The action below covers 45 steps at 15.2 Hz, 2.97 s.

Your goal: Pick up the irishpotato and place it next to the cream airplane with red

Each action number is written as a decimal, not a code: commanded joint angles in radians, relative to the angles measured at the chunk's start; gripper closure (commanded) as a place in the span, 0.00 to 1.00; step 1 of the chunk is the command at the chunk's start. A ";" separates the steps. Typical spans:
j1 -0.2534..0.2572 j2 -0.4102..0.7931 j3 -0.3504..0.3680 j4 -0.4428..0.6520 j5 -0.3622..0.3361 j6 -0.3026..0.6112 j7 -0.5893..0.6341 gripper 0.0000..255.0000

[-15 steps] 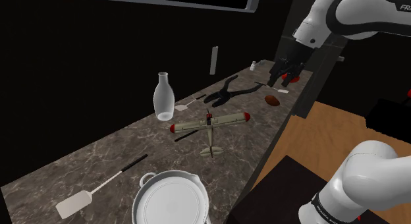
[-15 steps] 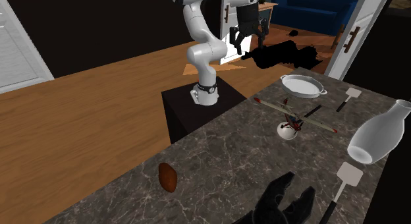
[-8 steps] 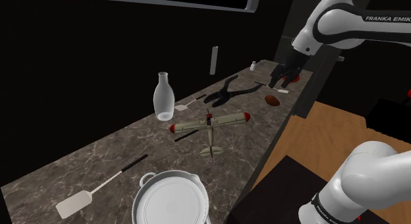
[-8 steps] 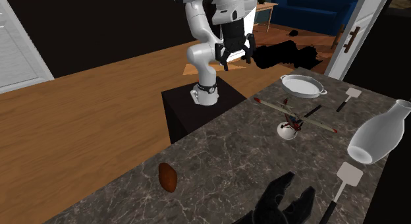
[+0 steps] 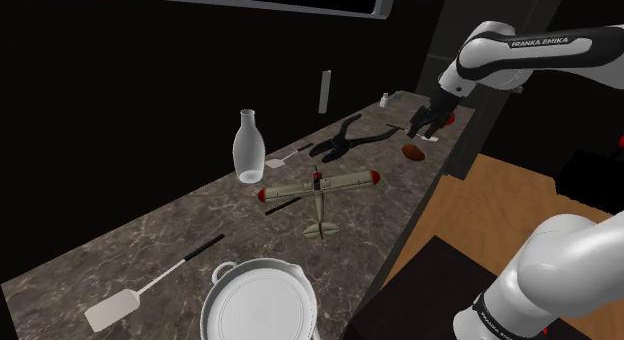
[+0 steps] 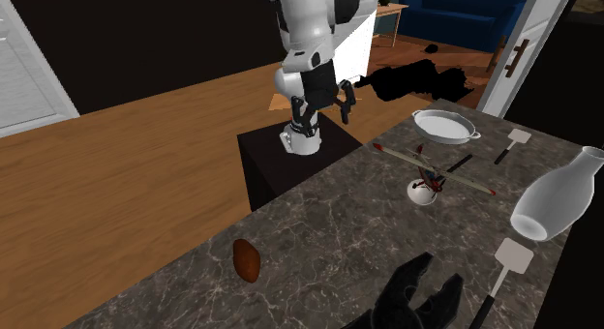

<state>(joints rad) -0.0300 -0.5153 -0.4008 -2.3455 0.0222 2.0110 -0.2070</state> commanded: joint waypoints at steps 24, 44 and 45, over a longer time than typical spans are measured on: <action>-0.229 1.022 -0.259 0.697 0.645 -0.006 -0.720 0.00; -0.265 1.123 -0.218 0.734 0.706 0.041 -0.751 1.00; -0.265 1.123 -0.218 0.734 0.706 0.041 -0.751 1.00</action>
<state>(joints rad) -0.2946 0.6075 -0.6184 -1.6118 0.7284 2.0518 -0.9579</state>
